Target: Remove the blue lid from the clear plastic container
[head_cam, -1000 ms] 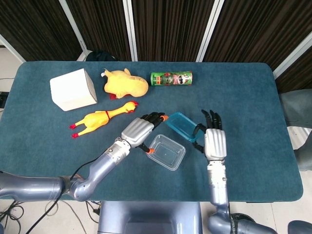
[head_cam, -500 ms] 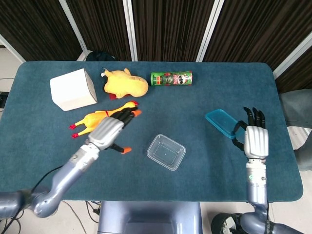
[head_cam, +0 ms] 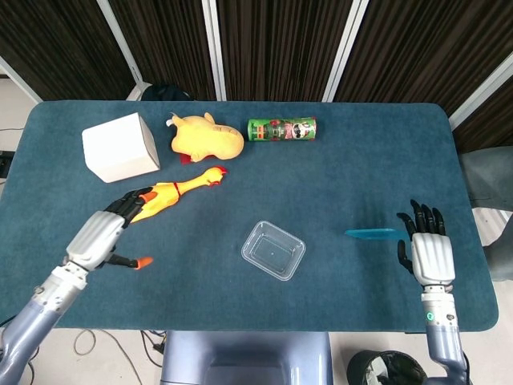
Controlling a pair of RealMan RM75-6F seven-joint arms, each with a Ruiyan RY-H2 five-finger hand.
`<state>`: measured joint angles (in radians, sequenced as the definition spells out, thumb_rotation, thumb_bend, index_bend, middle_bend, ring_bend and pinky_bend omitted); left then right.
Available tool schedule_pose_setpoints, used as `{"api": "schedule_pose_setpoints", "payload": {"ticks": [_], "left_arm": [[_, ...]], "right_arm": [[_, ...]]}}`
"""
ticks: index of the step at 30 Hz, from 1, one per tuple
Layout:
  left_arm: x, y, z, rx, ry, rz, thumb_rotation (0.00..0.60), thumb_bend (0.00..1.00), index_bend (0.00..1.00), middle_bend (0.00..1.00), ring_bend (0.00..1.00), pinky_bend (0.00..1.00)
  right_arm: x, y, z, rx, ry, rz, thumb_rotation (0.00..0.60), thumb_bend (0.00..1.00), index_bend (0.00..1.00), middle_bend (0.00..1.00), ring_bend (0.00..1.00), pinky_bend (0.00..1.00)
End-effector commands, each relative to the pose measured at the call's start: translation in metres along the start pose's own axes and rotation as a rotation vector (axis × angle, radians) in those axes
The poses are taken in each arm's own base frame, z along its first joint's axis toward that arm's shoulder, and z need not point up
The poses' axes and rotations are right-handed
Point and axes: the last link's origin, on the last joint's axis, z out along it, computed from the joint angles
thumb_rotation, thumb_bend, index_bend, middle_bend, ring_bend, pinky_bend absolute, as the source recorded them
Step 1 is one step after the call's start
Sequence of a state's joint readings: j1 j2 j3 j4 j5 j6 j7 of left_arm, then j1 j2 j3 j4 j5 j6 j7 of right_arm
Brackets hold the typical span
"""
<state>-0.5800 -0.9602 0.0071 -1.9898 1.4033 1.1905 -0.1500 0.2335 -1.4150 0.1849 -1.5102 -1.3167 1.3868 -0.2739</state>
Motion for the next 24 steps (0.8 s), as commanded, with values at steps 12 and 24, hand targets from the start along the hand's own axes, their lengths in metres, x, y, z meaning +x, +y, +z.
{"api": "schedule_pose_setpoints", "payload": {"ticks": [12, 24], "left_arm": [[-0.015, -0.038, -0.067, 0.072, 0.030, -0.059, 0.600, 0.07, 0.00, 0.00, 0.00, 0.12], [-0.042, -0.063, -0.120, 0.175, 0.081, 0.030, 0.600, 0.07, 0.00, 0.00, 0.00, 0.09]], "right_arm": [[0.031, 0.015, -0.030, 0.021, 0.011, -0.011, 0.600, 0.49, 0.00, 0.00, 0.00, 0.00], [0.059, 0.040, -0.068, 0.097, -0.005, -0.061, 0.600, 0.46, 0.00, 0.00, 0.00, 0.00]]}}
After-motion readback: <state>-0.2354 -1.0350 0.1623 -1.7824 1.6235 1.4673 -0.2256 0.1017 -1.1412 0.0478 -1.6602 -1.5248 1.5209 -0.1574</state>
